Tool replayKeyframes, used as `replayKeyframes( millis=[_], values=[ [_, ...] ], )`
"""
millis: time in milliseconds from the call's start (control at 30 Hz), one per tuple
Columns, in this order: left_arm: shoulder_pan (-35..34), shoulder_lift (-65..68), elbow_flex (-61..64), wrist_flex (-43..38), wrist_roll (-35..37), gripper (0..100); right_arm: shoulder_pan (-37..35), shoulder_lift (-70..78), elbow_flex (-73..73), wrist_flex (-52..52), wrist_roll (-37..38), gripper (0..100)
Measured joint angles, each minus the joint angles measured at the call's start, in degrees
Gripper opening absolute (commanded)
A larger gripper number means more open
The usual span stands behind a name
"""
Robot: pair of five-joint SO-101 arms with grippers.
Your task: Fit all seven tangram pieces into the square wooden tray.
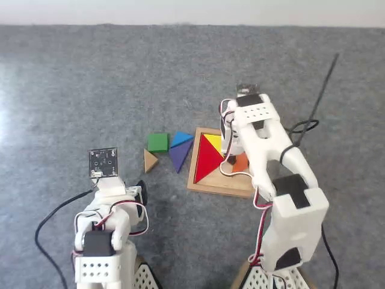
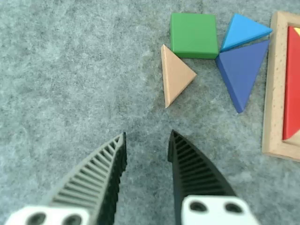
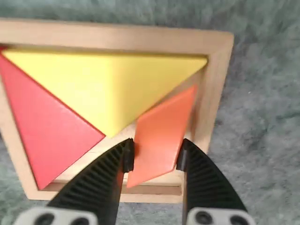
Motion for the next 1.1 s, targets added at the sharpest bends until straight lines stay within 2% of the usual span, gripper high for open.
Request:
replayKeyframes(
  millis=[167,367,667,900,1100],
  values=[
    [0.0,0.0,0.0,0.0,0.0,14,-0.4,1.4,0.0,-0.6,-0.1,10.6],
    [0.0,0.0,0.0,0.0,0.0,14,0.9,1.4,0.0,-0.7,4.7,11.0],
    [0.0,0.0,0.0,0.0,0.0,14,1.5,1.1,-0.6,-0.7,7.8,28.3],
    [0.0,0.0,0.0,0.0,0.0,14,1.7,-2.4,-0.6,-0.7,8.4,28.5],
    [0.0,0.0,0.0,0.0,0.0,14,0.3,-6.5,0.1,-0.6,13.5,28.4]
  ],
)
